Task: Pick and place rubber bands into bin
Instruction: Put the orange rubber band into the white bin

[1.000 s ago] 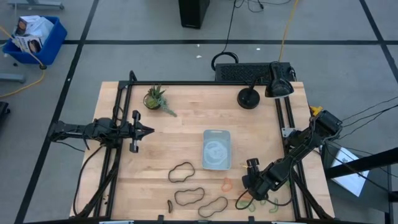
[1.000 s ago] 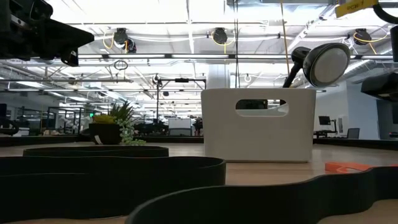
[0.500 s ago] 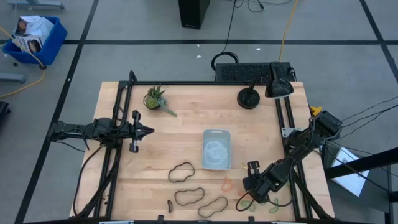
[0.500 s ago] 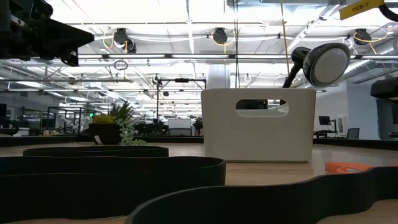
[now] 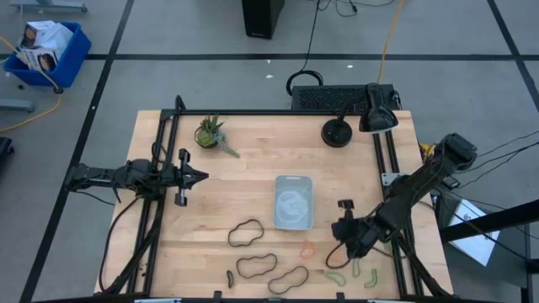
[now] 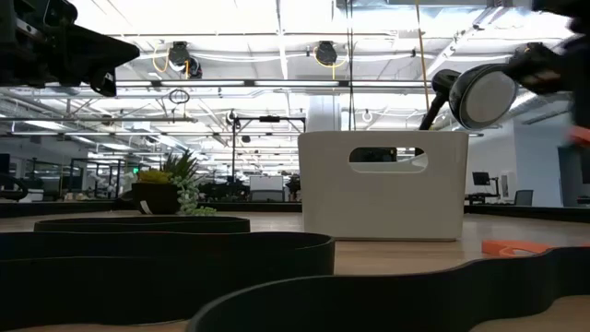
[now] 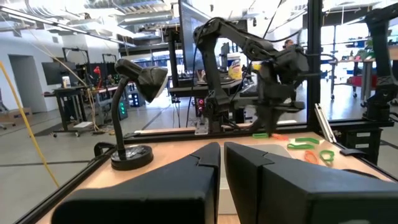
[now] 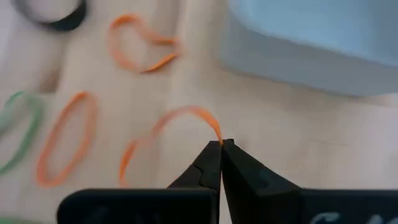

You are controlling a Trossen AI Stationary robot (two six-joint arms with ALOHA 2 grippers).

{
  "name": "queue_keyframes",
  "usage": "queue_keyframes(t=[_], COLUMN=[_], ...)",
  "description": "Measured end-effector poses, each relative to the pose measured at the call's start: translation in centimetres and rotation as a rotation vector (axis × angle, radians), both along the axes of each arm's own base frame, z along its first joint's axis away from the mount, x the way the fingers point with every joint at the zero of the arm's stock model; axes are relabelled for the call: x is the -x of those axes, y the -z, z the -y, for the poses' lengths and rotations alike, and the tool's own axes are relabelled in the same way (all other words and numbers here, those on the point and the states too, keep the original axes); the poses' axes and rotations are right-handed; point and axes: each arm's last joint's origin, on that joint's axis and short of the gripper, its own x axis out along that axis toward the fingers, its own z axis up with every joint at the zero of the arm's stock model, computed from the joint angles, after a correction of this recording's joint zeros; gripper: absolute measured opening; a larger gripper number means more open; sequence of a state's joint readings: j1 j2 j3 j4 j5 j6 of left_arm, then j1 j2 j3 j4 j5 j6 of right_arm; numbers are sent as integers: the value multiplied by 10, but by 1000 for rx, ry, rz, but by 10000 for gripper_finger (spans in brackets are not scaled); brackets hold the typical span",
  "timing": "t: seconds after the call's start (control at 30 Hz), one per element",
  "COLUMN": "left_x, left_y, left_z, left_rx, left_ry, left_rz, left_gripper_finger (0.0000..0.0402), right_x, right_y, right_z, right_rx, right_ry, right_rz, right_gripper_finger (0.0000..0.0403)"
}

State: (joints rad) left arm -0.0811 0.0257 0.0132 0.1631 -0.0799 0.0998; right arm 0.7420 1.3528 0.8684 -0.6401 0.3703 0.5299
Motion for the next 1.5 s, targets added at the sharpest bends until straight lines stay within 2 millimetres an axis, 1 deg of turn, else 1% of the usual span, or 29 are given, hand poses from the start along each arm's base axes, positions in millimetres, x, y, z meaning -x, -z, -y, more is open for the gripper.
queue_keyframes(t=[0.2,0.27,0.33,0.43,0.57,0.67,0.8,0.97,1.07,1.23,1.3,1.37,1.5], left_x=[0,0,0,0,0,0,0,0,0,0,0,0,0], left_y=[0,0,0,0,0,0,0,0,0,0,0,0,1], left_z=[0,0,0,0,0,0,0,0,0,0,0,0,0], left_rx=[-1,-1,-1,-7,-23,-23,-23,-27,-28,-28,-27,-27,-27], left_ry=[0,0,0,-1,-5,-5,-5,-6,-6,-10,-13,-13,-13], left_rz=[-2,-2,-2,-2,-2,-2,-2,-3,-3,-5,-5,-5,-6], left_gripper_finger=[31,31,31,31,31,31,31,31,31,31,31,31,31], right_x=[14,15,11,-4,-31,-51,-72,-91,-99,-106,-107,-107,-106], right_y=[-18,-23,-30,-39,-51,-53,-44,-18,-4,16,18,18,13], right_z=[18,21,24,30,39,48,66,86,92,96,96,96,94], right_rx=[97,126,139,141,146,165,207,208,186,170,172,171,165], right_ry=[47,50,50,35,-40,-90,-90,-71,-70,-76,-77,-77,-79], right_rz=[54,104,173,273,413,474,463,352,294,221,212,216,237], right_gripper_finger=[1,1,1,0,0,0,0,0,0,0,3,16,60])
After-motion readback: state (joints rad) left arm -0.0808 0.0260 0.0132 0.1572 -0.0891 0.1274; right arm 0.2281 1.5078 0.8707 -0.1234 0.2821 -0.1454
